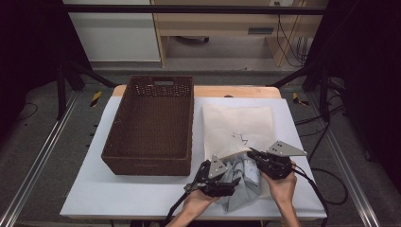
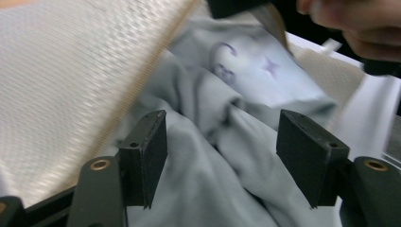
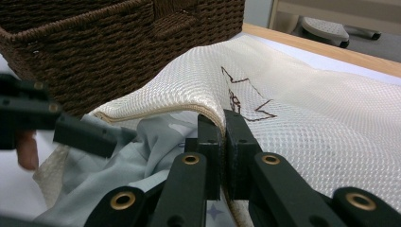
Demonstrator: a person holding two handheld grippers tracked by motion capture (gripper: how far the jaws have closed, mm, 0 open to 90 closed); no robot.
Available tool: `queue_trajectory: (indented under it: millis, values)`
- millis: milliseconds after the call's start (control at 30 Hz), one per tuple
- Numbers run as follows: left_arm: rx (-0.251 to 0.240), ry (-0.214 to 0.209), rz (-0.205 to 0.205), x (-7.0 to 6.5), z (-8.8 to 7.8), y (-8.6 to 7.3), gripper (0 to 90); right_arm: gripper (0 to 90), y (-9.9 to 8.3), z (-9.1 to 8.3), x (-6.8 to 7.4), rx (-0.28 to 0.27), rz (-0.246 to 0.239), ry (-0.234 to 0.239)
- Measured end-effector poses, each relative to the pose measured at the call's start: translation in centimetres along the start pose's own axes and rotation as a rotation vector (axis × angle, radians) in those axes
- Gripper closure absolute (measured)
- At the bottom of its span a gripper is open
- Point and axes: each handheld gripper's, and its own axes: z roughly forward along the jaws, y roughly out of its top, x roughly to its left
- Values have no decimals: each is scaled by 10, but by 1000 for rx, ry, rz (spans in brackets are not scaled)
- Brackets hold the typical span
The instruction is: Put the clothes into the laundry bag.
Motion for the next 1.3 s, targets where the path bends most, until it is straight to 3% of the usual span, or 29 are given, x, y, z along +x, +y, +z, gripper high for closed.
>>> queue_trajectory:
  millis: [67,167,233,367,500,633,700,967,1133,1233,1300]
  values:
    - [40,42,32,-5,10,-4,333,867,0,1,1,2,2,2]
    - [111,83,32,-7,26,-10,358,866,0,0,0,3,2,3]
    - [133,117,46,-6,33,-13,476,866,0,0,1,4,4,5]
    - [142,105,-1,2,35,-11,727,867,-1,1,1,6,0,9]
    - [114,100,-20,7,29,-2,804,867,0,0,1,1,2,9]
    - [38,136,-18,8,22,11,809,867,1,-2,0,-14,6,12]
    - [24,153,-12,10,24,17,809,866,1,-3,0,-22,6,12]
    - [42,214,-10,19,51,10,792,864,1,-3,1,-19,2,22]
    - [33,177,-8,23,47,6,701,865,0,-2,1,-6,-5,16]
    - [18,107,-19,21,35,8,539,866,0,-2,0,-7,-8,14]
    - [6,90,-5,16,23,9,456,866,0,-2,0,-8,-14,10]
